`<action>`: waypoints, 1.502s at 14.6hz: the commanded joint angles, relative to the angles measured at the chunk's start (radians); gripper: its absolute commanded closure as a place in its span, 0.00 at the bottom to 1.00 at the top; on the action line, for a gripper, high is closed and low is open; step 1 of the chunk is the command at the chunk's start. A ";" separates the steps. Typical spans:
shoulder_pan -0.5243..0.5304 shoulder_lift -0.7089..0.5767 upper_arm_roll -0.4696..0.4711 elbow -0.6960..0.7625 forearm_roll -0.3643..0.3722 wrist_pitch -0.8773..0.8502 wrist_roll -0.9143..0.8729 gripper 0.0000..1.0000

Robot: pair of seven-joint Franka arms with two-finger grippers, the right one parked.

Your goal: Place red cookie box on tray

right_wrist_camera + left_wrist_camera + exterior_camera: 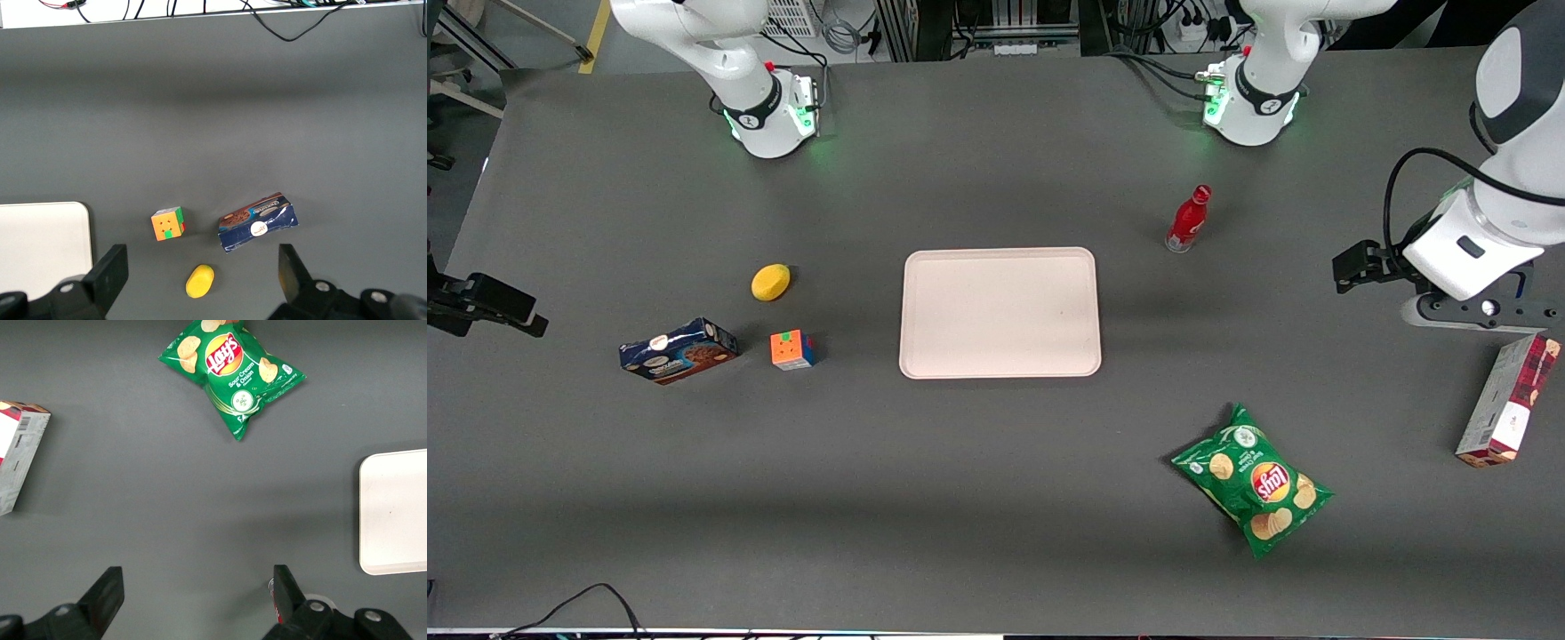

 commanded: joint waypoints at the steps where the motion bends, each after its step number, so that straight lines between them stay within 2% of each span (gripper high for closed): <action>1: 0.000 0.010 0.002 0.022 -0.008 -0.021 0.001 0.00; 13: 0.000 0.010 0.002 0.017 -0.005 -0.048 0.008 0.00; 22: 0.008 -0.009 0.114 -0.055 0.015 -0.062 0.396 0.00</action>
